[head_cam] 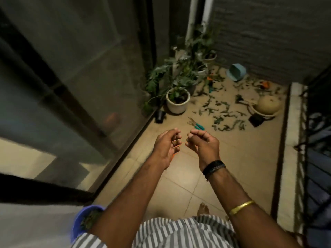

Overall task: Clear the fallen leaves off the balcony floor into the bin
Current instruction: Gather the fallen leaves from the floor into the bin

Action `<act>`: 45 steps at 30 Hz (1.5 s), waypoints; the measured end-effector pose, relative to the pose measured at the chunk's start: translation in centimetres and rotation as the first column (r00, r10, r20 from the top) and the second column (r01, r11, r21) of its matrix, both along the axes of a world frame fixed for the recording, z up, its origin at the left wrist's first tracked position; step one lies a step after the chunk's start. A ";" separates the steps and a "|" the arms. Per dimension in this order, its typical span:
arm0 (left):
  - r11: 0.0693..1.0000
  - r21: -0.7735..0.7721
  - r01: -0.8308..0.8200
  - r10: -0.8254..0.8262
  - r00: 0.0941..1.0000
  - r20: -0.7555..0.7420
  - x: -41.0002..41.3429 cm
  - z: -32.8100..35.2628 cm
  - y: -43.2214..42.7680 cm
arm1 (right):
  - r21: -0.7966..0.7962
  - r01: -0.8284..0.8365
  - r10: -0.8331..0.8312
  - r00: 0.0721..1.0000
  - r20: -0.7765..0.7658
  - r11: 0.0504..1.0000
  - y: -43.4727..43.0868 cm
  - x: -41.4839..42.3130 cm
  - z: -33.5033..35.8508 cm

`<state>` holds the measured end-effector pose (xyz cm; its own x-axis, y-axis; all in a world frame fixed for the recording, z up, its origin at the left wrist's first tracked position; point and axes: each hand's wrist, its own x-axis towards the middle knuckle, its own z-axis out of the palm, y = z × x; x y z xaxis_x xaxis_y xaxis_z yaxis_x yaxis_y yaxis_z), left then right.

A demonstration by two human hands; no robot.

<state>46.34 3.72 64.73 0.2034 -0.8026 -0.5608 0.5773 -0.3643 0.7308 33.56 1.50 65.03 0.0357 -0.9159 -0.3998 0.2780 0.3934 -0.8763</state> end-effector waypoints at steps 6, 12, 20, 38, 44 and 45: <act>0.993 0.013 0.114 -0.114 0.993 -0.011 -10.9 -0.5 -9.8 | 0.018 0.180 -0.180 0.984 -0.004 0.983 -7.6 -11.7 0.1; 0.975 0.052 0.215 -0.213 0.976 -0.032 -20.8 -0.7 -18.3 | 0.029 0.333 -0.332 0.943 -0.027 0.943 -15.4 -21.7 0.0; 0.923 0.092 0.374 -0.371 0.927 -0.045 -29.7 -3.3 -31.3 | 0.065 0.455 -0.453 0.891 -0.034 0.888 -26.9 -29.5 -2.7; 0.864 0.346 0.366 -0.373 0.926 -0.050 -43.2 -11.4 -61.0 | 0.183 0.488 -0.448 0.866 -0.223 0.853 -55.4 -43.8 -12.6; 0.873 0.441 0.207 -0.197 0.978 -0.069 -48.4 -22.0 -68.7 | 0.242 0.334 -0.254 0.917 -0.309 0.911 -64.0 -50.3 -23.8; 0.873 0.453 0.177 -0.168 0.984 -0.060 -49.3 -24.3 -69.9 | 0.254 0.306 -0.218 0.921 -0.321 0.917 -65.5 -51.2 -26.0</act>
<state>-2.93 -66.18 40.41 0.0710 -0.4792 -0.8748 0.4862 -0.7492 0.4498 -17.66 -63.96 39.05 -0.3429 -0.7152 -0.6091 0.1667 0.5917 -0.7887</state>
